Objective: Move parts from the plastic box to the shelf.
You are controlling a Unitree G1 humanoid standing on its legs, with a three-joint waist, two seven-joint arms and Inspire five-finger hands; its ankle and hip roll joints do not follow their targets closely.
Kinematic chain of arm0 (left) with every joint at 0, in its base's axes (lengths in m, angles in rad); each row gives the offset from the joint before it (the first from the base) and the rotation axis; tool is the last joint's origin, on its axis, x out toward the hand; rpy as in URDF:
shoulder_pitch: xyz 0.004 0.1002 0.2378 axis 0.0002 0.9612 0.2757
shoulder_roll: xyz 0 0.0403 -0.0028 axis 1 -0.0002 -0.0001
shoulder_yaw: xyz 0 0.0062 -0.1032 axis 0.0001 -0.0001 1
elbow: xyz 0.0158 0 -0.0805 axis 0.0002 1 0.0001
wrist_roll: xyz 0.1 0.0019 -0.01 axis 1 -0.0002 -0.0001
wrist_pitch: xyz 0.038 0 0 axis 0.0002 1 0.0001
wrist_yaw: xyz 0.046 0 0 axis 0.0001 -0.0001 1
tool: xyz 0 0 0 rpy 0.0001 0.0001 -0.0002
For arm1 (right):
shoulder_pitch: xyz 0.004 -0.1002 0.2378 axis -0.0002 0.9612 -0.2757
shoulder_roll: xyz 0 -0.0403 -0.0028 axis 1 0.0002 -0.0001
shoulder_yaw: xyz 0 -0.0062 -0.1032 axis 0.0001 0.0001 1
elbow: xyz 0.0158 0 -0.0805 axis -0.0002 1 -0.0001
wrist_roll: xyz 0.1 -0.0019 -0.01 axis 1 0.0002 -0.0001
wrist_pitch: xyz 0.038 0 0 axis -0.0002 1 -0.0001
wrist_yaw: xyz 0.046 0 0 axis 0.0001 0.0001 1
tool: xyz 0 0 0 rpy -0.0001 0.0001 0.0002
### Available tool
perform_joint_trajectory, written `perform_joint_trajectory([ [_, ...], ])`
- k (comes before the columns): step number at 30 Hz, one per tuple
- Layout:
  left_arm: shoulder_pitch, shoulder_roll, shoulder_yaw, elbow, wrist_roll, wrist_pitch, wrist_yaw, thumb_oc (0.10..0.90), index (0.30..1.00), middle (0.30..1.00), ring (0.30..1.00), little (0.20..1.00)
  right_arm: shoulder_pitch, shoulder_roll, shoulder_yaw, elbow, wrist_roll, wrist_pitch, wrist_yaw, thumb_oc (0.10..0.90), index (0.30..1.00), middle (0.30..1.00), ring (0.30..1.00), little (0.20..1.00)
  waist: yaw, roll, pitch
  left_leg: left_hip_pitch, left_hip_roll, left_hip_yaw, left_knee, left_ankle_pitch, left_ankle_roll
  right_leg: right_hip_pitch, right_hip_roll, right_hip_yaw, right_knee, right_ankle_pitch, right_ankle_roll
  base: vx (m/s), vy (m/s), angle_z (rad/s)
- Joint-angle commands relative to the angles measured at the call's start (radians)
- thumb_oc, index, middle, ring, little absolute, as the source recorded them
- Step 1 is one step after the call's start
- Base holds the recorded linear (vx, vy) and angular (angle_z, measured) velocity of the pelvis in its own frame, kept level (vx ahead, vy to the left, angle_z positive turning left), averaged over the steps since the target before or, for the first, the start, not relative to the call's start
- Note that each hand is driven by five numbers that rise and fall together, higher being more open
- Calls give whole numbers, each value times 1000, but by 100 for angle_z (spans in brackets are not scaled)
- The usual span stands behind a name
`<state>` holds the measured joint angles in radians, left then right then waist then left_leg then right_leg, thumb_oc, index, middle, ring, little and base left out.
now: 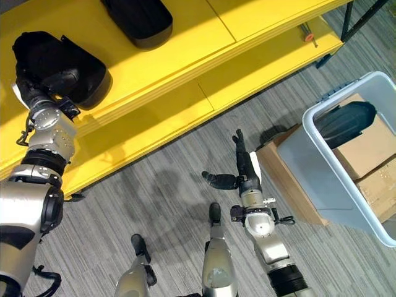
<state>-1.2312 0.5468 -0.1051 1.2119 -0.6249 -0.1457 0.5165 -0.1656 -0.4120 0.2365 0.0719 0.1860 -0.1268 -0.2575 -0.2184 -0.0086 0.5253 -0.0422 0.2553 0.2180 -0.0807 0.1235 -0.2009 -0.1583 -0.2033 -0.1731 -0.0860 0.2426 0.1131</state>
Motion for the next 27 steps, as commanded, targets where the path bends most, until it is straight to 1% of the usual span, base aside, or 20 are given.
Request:
perform_joint_trajectory([
  [1, -164, 114, -15, 50, 92, -8, 8, 900, 1000, 1000, 1000, 1000, -70, -4, -45, -125, 29, -105, -23, 900, 1000, 1000, 1000, 1000, -32, -38, -5, 133, 5, 57, -7, -100, 20, 55, -52, -42, 31, -85, -9, 0, 0, 0],
  [2, -164, 114, -15, 50, 93, -7, 9, 900, 1000, 1000, 1000, 1000, -70, -3, -45, -126, 29, -106, -23, 900, 1000, 1000, 1000, 1000, -32, -39, -5, 132, 5, 57, -7, -100, 20, 54, -52, -41, 32, -85, -9, 0, 0, 0],
  [4, -157, 168, -95, 51, 226, 19, 25, 900, 1000, 1000, 1000, 1000, -43, -28, -42, -144, 43, -124, -20, 900, 1000, 1000, 1000, 1000, -36, -38, -5, 123, 2, 59, -7, -100, 20, 39, -53, -43, 35, -83, -7, 0, 0, 0],
  [8, -139, 211, -147, 61, 299, 29, 16, 900, 1000, 1000, 1000, 1000, -20, -43, -41, -154, 50, -135, -15, 900, 1000, 1000, 1000, 1000, -36, -37, -5, 120, -1, 61, -7, -100, 20, 33, -56, -44, 36, -79, -5, 0, 0, 0],
  [9, -140, 211, -149, 62, 299, 29, 16, 900, 1000, 1000, 1000, 1000, -20, -42, -41, -154, 50, -135, -15, 900, 1000, 1000, 1000, 1000, -35, -38, -5, 120, -1, 61, -7, -100, 20, 33, -56, -44, 36, -79, -4, 0, 0, 0],
  [13, -110, 270, -221, 67, 408, 35, 1, 900, 1000, 1000, 1000, 1000, 13, -67, -47, -169, 64, -151, -5, 900, 1000, 1000, 1000, 1000, -37, -36, -5, 115, -3, 64, -7, -100, 18, 23, -59, -44, 38, -74, -1, 0, 0, 0],
  [18, -49, 328, -292, 76, 556, 47, -5, 900, 1000, 1000, 1000, 1000, 46, -99, -54, -179, 76, -166, 5, 900, 1000, 1000, 1000, 1000, -35, -41, -5, 99, -8, 71, -7, -96, 14, 4, -71, -47, 42, -69, 6, -18, 27, 1],
  [21, -12, 355, -306, 80, 626, 55, -5, 900, 1000, 1000, 1000, 1000, 47, -116, -49, -187, 82, -170, 13, 900, 1000, 1000, 1000, 1000, -32, -47, -5, 93, -10, 73, -7, -94, 11, -7, -77, -47, 46, -66, 9, -16, 39, 0],
  [27, 13, 378, -338, 78, 694, 60, -14, 900, 1000, 1000, 1000, 1000, 51, -131, -51, -194, 80, -173, 23, 900, 1000, 1000, 1000, 1000, -25, -49, -5, 94, -13, 76, -7, -94, 11, -9, -80, -47, 50, -67, 9, 0, 0, 0],
])
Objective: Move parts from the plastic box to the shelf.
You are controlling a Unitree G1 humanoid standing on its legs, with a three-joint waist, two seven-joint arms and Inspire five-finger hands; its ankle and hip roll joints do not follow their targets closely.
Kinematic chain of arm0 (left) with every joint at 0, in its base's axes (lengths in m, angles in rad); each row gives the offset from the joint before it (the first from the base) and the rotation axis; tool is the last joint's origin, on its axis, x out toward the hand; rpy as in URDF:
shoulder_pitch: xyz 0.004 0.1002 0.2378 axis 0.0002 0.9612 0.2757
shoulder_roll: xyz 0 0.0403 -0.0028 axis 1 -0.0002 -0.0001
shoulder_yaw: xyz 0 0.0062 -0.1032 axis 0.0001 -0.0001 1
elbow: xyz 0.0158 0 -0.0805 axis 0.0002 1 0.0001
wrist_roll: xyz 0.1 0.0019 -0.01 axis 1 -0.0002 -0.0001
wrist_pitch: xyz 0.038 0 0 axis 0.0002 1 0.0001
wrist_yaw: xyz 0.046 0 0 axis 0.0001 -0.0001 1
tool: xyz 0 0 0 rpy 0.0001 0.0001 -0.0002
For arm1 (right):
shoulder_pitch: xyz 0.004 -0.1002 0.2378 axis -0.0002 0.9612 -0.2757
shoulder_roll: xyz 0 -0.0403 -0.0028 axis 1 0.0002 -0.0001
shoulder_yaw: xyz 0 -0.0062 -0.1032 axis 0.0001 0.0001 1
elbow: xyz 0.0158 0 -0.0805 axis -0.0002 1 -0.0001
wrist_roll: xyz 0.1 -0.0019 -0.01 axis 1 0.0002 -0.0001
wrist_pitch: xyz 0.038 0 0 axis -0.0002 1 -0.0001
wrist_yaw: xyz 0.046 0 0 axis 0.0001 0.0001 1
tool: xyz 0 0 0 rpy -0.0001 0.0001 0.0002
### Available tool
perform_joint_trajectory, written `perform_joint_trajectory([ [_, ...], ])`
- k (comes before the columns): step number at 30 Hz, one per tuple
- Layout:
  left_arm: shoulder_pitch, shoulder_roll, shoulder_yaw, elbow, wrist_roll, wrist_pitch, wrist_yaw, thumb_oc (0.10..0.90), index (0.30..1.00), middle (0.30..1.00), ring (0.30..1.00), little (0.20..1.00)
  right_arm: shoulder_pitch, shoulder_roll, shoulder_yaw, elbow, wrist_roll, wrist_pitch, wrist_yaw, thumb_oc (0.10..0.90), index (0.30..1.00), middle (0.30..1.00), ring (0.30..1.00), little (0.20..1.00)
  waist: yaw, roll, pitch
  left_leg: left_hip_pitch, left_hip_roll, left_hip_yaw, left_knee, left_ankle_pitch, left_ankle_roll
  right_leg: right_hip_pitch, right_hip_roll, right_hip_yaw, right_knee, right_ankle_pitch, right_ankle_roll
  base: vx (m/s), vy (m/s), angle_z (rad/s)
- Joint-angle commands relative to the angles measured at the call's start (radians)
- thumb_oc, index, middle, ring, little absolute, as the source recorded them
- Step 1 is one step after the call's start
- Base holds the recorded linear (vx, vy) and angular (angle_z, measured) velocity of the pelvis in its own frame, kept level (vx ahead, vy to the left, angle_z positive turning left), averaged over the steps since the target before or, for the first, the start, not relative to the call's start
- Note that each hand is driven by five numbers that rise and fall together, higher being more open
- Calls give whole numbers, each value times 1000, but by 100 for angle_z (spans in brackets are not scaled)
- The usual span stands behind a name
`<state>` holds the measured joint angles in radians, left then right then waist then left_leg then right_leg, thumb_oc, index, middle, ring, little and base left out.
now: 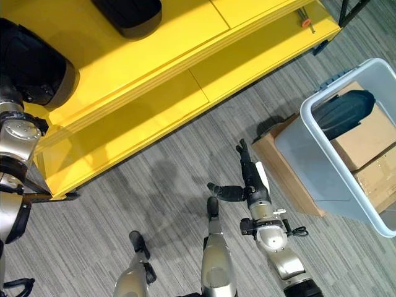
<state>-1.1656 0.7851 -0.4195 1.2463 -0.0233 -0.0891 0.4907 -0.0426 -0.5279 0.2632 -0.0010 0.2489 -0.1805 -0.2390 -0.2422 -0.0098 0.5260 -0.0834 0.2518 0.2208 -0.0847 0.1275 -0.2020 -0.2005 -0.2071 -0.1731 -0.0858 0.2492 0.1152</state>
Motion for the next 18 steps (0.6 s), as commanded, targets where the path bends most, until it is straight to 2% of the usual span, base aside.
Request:
perform_joint_trajectory([
  [1, -48, 143, -31, 38, 104, 3, 11, 900, 1000, 1000, 1000, 1000, -71, -18, -78, -122, 17, -119, 6, 900, 1000, 1000, 1000, 1000, 0, -48, -6, 134, -9, 74, -3, -98, 12, 34, -77, -48, 49, -73, 7, 0, 0, 0],
  [17, -23, 164, -148, -27, 302, -6, 31, 900, 1000, 1000, 1000, 1000, -48, -46, -95, -132, -5, -125, -1, 900, 1000, 1000, 1000, 1000, 4, -40, -6, 122, -16, 72, -3, -102, 14, 11, -85, -49, 53, -72, 9, 0, 2, 0],
  [18, -12, 159, -177, -38, 357, -6, 41, 900, 1000, 1000, 1000, 1000, -47, -50, -97, -137, -10, -128, -4, 900, 1000, 1000, 1000, 1000, 2, -38, -6, 120, -18, 73, -3, -103, 14, 8, -85, -48, 54, -73, 10, 0, 0, 0],
])
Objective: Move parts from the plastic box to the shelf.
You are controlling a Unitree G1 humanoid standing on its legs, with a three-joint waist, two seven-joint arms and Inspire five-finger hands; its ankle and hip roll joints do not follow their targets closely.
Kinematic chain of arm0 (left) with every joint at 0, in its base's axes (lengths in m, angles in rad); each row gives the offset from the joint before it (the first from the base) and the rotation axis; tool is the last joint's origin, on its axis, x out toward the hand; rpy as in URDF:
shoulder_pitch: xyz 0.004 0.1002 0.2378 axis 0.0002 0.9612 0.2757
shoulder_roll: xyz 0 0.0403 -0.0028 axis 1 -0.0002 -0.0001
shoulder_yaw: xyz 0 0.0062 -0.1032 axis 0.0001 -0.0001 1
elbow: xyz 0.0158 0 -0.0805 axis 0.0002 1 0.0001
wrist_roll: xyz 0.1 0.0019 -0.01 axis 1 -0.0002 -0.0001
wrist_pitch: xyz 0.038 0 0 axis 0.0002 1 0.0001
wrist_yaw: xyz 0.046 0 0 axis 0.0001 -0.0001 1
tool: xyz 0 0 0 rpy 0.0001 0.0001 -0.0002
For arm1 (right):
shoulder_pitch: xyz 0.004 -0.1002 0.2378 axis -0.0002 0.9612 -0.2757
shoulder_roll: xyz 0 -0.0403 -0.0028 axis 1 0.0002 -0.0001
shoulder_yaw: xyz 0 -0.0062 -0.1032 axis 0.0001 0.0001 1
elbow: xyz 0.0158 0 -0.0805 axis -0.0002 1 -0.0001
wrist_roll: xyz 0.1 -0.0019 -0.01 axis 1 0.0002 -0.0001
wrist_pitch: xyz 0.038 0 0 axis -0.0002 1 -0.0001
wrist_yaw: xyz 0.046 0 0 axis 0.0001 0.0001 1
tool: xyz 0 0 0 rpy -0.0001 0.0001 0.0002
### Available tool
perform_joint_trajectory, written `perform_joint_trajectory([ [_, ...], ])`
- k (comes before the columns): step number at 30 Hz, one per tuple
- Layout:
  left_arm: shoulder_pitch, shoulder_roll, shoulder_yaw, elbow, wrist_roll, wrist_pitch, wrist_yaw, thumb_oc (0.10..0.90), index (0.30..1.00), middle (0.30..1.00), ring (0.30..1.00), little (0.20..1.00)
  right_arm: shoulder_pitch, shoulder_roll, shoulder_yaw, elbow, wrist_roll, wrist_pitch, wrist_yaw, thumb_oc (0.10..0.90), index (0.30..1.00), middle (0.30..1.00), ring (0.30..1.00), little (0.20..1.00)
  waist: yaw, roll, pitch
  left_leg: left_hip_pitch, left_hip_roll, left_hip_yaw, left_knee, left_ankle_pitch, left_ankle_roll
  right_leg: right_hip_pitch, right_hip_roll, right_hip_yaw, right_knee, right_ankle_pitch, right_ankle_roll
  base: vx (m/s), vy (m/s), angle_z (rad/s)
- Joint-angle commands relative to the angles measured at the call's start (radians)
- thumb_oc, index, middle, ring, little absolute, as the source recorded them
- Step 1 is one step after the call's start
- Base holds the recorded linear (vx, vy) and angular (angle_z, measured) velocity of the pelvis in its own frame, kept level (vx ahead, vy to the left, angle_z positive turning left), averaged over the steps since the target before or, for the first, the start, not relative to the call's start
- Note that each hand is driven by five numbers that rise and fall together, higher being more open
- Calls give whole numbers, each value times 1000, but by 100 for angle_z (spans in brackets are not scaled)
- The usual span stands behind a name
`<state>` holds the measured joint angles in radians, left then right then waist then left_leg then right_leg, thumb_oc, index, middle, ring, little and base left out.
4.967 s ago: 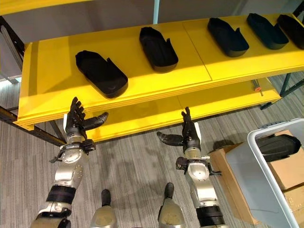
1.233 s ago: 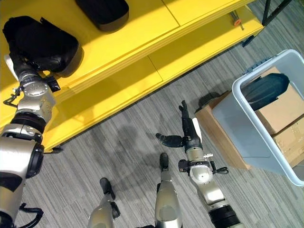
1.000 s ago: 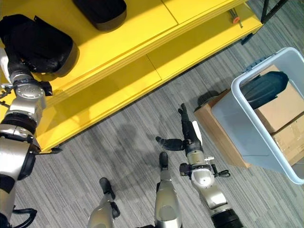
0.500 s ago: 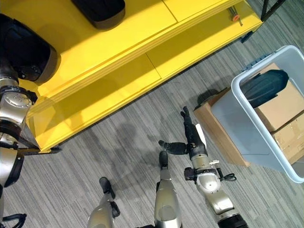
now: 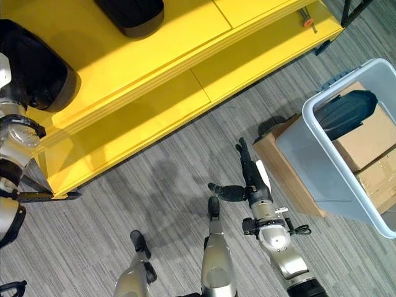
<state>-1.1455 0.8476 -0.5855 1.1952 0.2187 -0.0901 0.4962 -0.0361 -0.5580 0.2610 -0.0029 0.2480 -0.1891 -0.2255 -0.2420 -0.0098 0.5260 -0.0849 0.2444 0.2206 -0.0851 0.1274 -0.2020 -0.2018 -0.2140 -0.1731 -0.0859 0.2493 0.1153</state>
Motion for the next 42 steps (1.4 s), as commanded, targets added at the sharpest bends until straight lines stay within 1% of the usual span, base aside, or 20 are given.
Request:
perform_joint_trajectory([
  [1, -33, 96, -11, 13, 115, -4, 36, 900, 1000, 1000, 1000, 1000, -53, -20, -96, -135, -9, -119, -18, 900, 1000, 1000, 1000, 1000, 2, -38, -6, 121, -11, 73, -2, -103, 14, 9, -78, -48, 54, -73, 10, 0, 0, 0],
  [6, -22, 90, -79, -3, 226, -3, 41, 900, 1000, 1000, 1000, 1000, -53, -28, -102, -135, -12, -126, -24, 900, 1000, 1000, 1000, 1000, -1, -37, -6, 117, -12, 72, -2, -105, 14, 1, -77, -46, 55, -73, 11, 0, 0, 0],
  [7, -22, 89, -79, -3, 227, -3, 42, 900, 1000, 1000, 1000, 1000, -53, -28, -103, -135, -12, -126, -24, 900, 1000, 1000, 1000, 1000, -1, -37, -6, 117, -12, 72, -2, -105, 14, 1, -77, -46, 55, -73, 11, 0, 0, 0],
  [11, -19, 79, -139, -19, 314, -7, 42, 900, 1000, 1000, 1000, 1000, -45, -36, -116, -130, -21, -130, -34, 900, 1000, 1000, 1000, 1000, -5, -31, -6, 116, -14, 75, -2, -108, 15, -4, -78, -48, 58, -75, 13, 0, 0, 0],
  [21, -15, 76, -199, -13, 383, -15, 28, 900, 1000, 1000, 1000, 1000, -31, -42, -129, -133, -34, -131, -39, 900, 1000, 1000, 1000, 1000, -12, -18, -6, 112, -17, 78, -2, -109, 15, -15, -83, -47, 61, -77, 16, 0, 0, 0],
  [24, -6, 74, -191, -10, 378, -17, 26, 900, 1000, 1000, 1000, 1000, -29, -42, -131, -134, -34, -132, -39, 900, 1000, 1000, 1000, 1000, -12, -16, -6, 110, -16, 78, -2, -109, 15, -17, -83, -47, 61, -78, 16, 0, 0, 0],
  [27, -1, 63, -147, 5, 325, -13, 19, 900, 1000, 1000, 1000, 1000, -28, -41, -136, -135, -37, -127, -39, 900, 1000, 1000, 1000, 1000, -12, -18, -6, 110, -17, 77, -2, -109, 16, -19, -82, -47, 62, -77, 15, 0, 0, 0],
  [32, -4, 54, -23, 50, 152, -10, 6, 900, 1000, 1000, 1000, 1000, -21, -33, -142, -145, -37, -120, -35, 900, 1000, 1000, 1000, 1000, -12, -24, -6, 117, -16, 78, -2, -109, 17, -13, -80, -48, 61, -76, 13, 0, 0, 0],
  [37, -39, 45, 176, 118, -155, -11, -10, 900, 1000, 1000, 1000, 1000, -7, -23, -142, -150, -22, -102, -17, 900, 1000, 1000, 1000, 1000, -6, -31, -6, 134, -13, 76, -2, -114, 17, 4, -79, -48, 60, -78, 10, 18, -15, -4],
  [41, -72, 47, 254, 147, -301, -9, -16, 900, 1000, 1000, 1000, 1000, -5, -18, -142, -145, -5, -92, -8, 900, 1000, 1000, 1000, 1000, 1, -33, -6, 148, -11, 76, -2, -115, 17, 19, -78, -52, 62, -79, 8, 0, 0, 0],
  [42, -76, 49, 261, 152, -320, -11, -17, 900, 1000, 1000, 1000, 1000, -3, -18, -140, -144, -2, -90, -4, 900, 1000, 1000, 1000, 1000, 2, -33, -6, 151, -10, 76, -2, -115, 17, 22, -77, -52, 62, -80, 8, 0, 0, 0],
])
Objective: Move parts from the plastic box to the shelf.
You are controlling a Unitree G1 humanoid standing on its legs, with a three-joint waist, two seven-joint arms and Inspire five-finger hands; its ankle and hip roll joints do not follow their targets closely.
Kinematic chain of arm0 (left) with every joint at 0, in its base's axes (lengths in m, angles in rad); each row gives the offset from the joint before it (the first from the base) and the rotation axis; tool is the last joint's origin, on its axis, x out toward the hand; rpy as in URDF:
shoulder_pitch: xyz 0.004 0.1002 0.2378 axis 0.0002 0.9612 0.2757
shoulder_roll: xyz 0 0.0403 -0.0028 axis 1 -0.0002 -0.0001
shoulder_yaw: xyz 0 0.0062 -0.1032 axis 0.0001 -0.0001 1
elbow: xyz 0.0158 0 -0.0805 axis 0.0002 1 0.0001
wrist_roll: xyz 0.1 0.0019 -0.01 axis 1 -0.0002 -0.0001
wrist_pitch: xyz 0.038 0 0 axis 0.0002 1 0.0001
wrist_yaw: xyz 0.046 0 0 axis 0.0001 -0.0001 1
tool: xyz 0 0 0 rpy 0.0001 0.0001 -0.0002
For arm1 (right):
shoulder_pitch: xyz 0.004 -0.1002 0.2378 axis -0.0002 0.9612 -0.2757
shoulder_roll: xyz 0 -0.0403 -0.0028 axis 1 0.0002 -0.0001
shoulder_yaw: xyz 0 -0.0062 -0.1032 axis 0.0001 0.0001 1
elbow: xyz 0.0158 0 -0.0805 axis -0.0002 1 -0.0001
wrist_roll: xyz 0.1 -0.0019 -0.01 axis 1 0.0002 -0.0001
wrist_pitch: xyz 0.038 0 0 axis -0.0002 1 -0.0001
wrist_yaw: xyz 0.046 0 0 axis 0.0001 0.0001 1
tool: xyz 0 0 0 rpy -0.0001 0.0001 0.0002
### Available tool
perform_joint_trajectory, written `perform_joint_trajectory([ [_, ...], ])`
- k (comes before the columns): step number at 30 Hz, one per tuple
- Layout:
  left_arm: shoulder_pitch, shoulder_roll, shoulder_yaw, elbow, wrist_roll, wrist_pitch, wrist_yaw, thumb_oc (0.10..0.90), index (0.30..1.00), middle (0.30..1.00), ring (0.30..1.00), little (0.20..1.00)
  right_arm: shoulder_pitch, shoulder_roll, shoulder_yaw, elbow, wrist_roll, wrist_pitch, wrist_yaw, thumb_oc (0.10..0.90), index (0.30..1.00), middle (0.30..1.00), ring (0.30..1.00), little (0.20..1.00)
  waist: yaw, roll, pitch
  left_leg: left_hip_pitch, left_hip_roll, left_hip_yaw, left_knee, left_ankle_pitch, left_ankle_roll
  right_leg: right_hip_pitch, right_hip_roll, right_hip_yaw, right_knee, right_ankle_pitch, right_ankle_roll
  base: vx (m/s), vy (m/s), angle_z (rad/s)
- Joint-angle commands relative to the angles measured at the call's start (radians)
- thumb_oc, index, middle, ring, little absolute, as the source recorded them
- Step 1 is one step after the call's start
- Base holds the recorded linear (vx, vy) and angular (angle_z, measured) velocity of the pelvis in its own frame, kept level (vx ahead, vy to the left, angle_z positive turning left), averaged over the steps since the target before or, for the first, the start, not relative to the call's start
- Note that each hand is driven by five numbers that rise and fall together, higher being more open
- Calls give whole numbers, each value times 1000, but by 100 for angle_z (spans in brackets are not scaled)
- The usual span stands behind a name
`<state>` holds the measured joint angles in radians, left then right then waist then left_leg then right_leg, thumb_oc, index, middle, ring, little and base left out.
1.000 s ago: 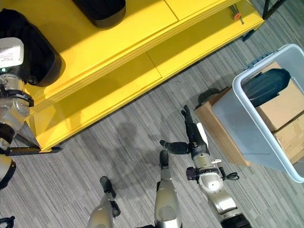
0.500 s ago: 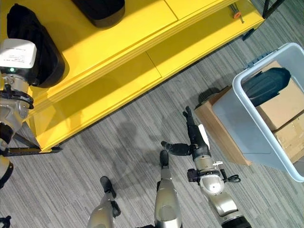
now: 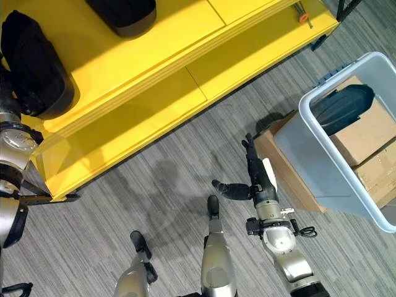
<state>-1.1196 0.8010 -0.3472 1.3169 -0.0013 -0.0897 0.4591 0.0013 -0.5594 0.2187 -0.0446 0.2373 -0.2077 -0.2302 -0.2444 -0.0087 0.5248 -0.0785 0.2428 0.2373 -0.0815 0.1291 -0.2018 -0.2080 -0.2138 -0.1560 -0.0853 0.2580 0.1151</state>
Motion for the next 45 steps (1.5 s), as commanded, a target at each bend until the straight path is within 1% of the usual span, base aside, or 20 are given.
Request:
perform_joint_trajectory([
  [1, -106, 94, 37, 35, -132, -10, 17, 900, 1000, 1000, 1000, 1000, -41, -16, -97, -102, 12, -68, 2, 900, 1000, 1000, 1000, 1000, 6, -34, -5, 148, -8, 59, -6, -117, 16, 32, -78, -70, 61, -89, 8, 0, 0, 0],
  [3, -129, 104, 43, 42, -157, -7, 20, 900, 1000, 1000, 1000, 1000, -42, -16, -95, -99, 20, -62, 7, 900, 1000, 1000, 1000, 1000, 13, -34, -5, 161, -6, 60, -6, -117, 15, 47, -79, -73, 61, -89, 9, 0, 0, 0],
  [10, -139, 110, 38, 30, -155, -11, 28, 900, 1000, 1000, 1000, 1000, -42, -20, -97, -102, 26, -62, 12, 900, 1000, 1000, 1000, 1000, 16, -35, -5, 176, -6, 60, -6, -116, 14, 65, -77, -76, 60, -90, 9, 0, 0, 0],
  [11, -144, 111, 40, 17, -163, -20, 33, 900, 1000, 1000, 1000, 1000, -44, -22, -100, -102, 28, -63, 11, 900, 1000, 1000, 1000, 1000, 19, -35, -5, 183, -5, 60, -6, -116, 13, 71, -77, -77, 61, -92, 8, 0, 0, 0],
  [19, -190, 83, 64, -119, -287, -82, 52, 900, 1000, 1000, 1000, 1000, -47, -19, -119, -82, 25, -53, 3, 900, 1000, 1000, 1000, 1000, 38, -10, -5, 223, -5, 51, -6, -113, 11, 126, -81, -86, 66, -105, 6, 1, 1, 0],
  [20, -190, 82, 64, -119, -287, -82, 52, 900, 1000, 1000, 1000, 1000, -47, -19, -119, -82, 25, -53, 3, 900, 1000, 1000, 1000, 1000, 38, -10, -5, 224, -5, 51, -6, -113, 11, 127, -81, -86, 65, -105, 6, 4, 5, 5],
  [22, -194, 71, 57, -155, -294, -94, 56, 900, 1000, 1000, 1000, 1000, -45, -18, -125, -78, 27, -51, 5, 900, 1000, 1000, 1000, 1000, 42, -2, -15, 228, -6, 48, -6, -111, 12, 136, -81, -90, 64, -107, 5, 10, 6, 7],
  [27, -167, 17, 55, -327, -313, -134, 83, 900, 1000, 1000, 1000, 1000, -29, -12, -144, -70, 25, -44, 3, 900, 1000, 1000, 1000, 1000, 57, 17, -42, 241, -7, 40, -6, -106, 13, 160, -81, -104, 65, -116, 1, 12, -7, 8],
  [30, -89, -14, 71, -480, -315, -156, 76, 900, 1000, 1000, 1000, 1000, -7, 0, -160, -69, 26, -37, 4, 900, 1000, 1000, 1000, 1000, 69, 32, -62, 252, -5, 31, -6, -101, 13, 183, -79, -113, 63, -121, -3, 10, -10, 5],
  [32, -36, -19, 82, -561, -299, -159, 76, 900, 1000, 1000, 1000, 1000, 3, 4, -169, -68, 21, -30, 7, 900, 1000, 1000, 1000, 1000, 76, 35, -73, 257, -3, 28, -6, -98, 13, 195, -77, -116, 62, -121, -6, 7, -20, 7],
  [33, -5, -16, 85, -598, -283, -160, 69, 900, 1000, 1000, 1000, 1000, 5, 6, -175, -68, 19, -29, 7, 900, 1000, 1000, 1000, 1000, 82, 37, -79, 260, -3, 26, -6, -97, 13, 201, -75, -118, 61, -123, -8, 7, -16, 4],
  [34, 0, -17, 88, -602, -282, -158, 70, 900, 1000, 1000, 1000, 1000, 6, 5, -174, -68, 18, -29, 7, 900, 1000, 1000, 1000, 1000, 82, 38, -79, 261, -2, 26, -6, -98, 13, 202, -75, -119, 61, -123, -8, 0, 0, 0],
  [35, 37, -13, 101, -641, -269, -161, 68, 900, 1000, 1000, 1000, 1000, 10, 9, -178, -68, 20, -28, 10, 900, 1000, 1000, 1000, 1000, 87, 39, -85, 263, -1, 26, -6, -97, 13, 209, -74, -122, 60, -124, -9, -8, -32, 1],
  [36, 112, -10, 119, -723, -239, -161, 63, 900, 1000, 1000, 1000, 1000, 17, 15, -190, -66, 18, -24, 10, 900, 1000, 1000, 1000, 1000, 99, 38, -91, 263, 2, 21, -6, -96, 14, 216, -72, -126, 59, -125, -11, -8, -32, 0],
  [37, 121, -11, 124, -730, -237, -158, 64, 900, 1000, 1000, 1000, 1000, 19, 13, -188, -67, 18, -24, 10, 900, 1000, 1000, 1000, 1000, 96, 39, -93, 263, 2, 21, -6, -96, 14, 217, -72, -126, 59, -125, -11, -16, -35, -1],
  [38, 166, -10, 138, -772, -224, -157, 54, 900, 1000, 1000, 1000, 1000, 22, 14, -195, -66, 18, -23, 12, 900, 1000, 1000, 1000, 1000, 103, 40, -97, 264, 3, 20, -6, -95, 13, 223, -71, -130, 59, -127, -13, 0, 0, 0],
  [39, 284, -11, 171, -875, -192, -157, 25, 900, 1000, 1000, 1000, 1000, 31, 22, -210, -61, 17, -15, 15, 900, 1000, 1000, 1000, 1000, 117, 42, -108, 265, 7, 15, -6, -94, 14, 233, -70, -134, 58, -130, -16, -22, -43, 0],
  [40, 346, 0, 189, -932, -159, -154, 12, 900, 1000, 1000, 1000, 1000, 36, 24, -220, -58, 17, -13, 15, 900, 1000, 1000, 1000, 1000, 123, 42, -115, 264, 9, 13, -6, -94, 15, 237, -68, -135, 57, -131, -17, -21, -45, 2],
  [43, 556, -10, 246, -1068, -65, -142, -43, 900, 1000, 1000, 1000, 1000, 45, 30, -239, -46, 14, -5, 27, 900, 1000, 1000, 1000, 1000, 143, 42, -138, 264, 17, 9, -6, -92, 16, 253, -62, -138, 56, -136, -20, -13, -30, 5],
  [45, 664, -33, 288, -1141, -2, -138, -60, 900, 1000, 1000, 1000, 1000, 52, 32, -246, -38, 13, 1, 34, 900, 1000, 1000, 1000, 1000, 151, 40, -156, 262, 20, 7, -6, -92, 17, 262, -57, -140, 57, -140, -22, -6, -32, 11],
])
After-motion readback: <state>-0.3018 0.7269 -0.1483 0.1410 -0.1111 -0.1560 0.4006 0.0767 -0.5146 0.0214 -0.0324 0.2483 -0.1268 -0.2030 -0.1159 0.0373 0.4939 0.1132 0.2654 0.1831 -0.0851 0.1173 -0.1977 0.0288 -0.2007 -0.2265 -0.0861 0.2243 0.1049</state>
